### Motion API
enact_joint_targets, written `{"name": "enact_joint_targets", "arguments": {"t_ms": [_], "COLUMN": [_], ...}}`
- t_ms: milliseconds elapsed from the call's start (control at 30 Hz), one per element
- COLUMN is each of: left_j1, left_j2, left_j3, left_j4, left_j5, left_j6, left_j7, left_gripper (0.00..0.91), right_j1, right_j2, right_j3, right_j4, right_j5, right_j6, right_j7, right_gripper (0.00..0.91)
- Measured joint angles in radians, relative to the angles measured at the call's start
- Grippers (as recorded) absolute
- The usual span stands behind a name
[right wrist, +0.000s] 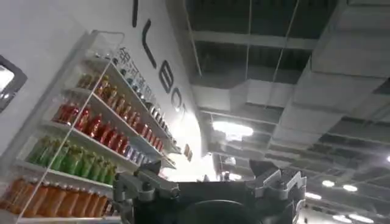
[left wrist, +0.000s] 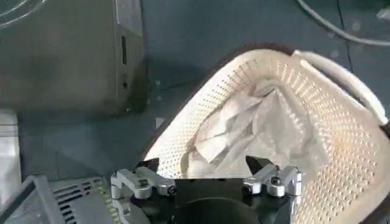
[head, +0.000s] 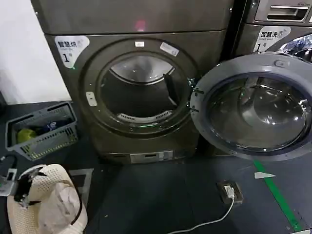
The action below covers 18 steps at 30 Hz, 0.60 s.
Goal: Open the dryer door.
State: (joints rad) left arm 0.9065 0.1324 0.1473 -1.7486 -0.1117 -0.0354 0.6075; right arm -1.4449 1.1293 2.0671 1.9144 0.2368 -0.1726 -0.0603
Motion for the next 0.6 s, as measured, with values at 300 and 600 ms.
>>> {"name": "enact_joint_targets", "arguments": {"t_ms": [300,600], "left_j1": [-0.001,-0.003], "left_j2": [-0.004,0.003], "left_j3": [-0.004,-0.004], "left_j4": [0.013,0.011], "left_j5": [0.0,0.05], "left_j6": [-0.013,-0.02], "left_j7": [-0.002,0.038], "left_gripper": [0.907,0.907], "right_j1": [-0.011,-0.023], "right_j2": [0.008,0.012], "right_j3": [0.008,0.016], "right_j4": [0.014,0.011], "right_j5": [-0.002,-0.001], "right_j6": [-0.001,0.001], "right_j7": [-0.002,-0.003], "right_gripper": [0.907,0.907]}}
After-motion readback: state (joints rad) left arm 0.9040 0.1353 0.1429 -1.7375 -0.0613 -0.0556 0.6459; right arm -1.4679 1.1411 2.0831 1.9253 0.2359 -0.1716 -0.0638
